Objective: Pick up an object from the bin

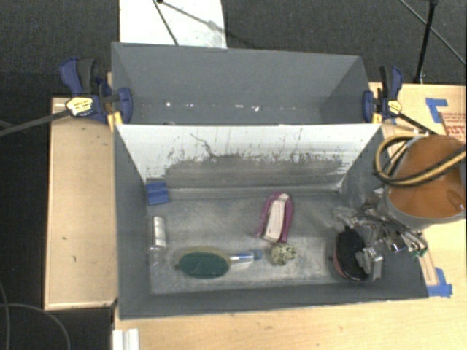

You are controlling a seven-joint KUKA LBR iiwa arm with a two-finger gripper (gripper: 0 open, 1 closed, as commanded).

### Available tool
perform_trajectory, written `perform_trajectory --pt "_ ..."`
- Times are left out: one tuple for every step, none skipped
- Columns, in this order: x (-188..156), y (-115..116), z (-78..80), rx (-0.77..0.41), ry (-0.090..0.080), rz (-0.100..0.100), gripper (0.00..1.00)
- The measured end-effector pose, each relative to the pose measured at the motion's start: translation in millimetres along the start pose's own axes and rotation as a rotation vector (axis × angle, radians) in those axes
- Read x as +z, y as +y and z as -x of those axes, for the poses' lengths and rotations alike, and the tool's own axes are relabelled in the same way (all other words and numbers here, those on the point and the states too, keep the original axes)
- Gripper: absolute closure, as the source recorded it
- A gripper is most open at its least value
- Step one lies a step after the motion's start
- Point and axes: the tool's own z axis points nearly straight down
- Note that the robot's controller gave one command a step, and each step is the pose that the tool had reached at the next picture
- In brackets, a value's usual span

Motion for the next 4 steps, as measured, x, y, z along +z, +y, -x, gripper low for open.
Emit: perform_trajectory --pt "-1 13 -8.3 -0.506 -0.014 0.001 0.00" --pt "-5 13 -2.8 -0.513 -0.030 -0.007 1.00" --pt "-69 12 15.1 -0.473 0.002 0.001 1.00" --pt "-65 13 12.2 -0.470 0.009 0.008 0.00"
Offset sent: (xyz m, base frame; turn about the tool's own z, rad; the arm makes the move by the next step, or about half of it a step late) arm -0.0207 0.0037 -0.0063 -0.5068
